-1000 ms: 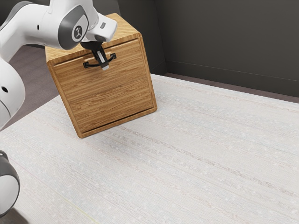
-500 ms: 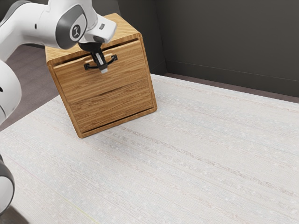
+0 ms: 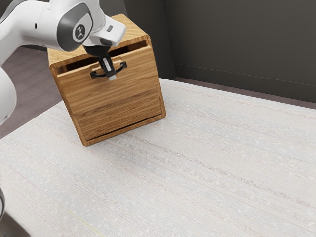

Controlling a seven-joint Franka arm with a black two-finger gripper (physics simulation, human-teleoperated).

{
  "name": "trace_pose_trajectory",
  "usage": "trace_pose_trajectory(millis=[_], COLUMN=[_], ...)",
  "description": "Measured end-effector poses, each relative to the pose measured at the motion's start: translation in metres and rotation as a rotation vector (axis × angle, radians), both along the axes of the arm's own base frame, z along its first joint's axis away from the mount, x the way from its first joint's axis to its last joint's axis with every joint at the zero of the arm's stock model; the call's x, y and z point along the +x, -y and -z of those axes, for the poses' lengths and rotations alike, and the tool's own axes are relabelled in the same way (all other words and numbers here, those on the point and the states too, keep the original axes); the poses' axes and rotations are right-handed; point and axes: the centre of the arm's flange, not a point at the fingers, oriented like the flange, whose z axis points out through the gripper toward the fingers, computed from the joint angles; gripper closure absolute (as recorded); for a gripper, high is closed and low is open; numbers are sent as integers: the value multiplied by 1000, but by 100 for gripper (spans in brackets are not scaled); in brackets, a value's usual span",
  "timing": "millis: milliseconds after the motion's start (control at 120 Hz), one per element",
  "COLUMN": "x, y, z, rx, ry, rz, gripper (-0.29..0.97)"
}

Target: Pull the drawer handle with one arm to open the drawer

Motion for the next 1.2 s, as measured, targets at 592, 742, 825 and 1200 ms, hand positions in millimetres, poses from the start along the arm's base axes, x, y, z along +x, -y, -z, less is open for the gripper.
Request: trace_pose_trajectory(millis=[592, 742, 825, 1200], x=[-14, -21, -23, -36], y=[25, 28, 32, 49], z=[-3, -5, -5, -7], rx=[-20, -27, -28, -41], ry=[-17, -20, -23, -30], rz=[25, 26, 30, 48], gripper=[64, 64, 64, 64])
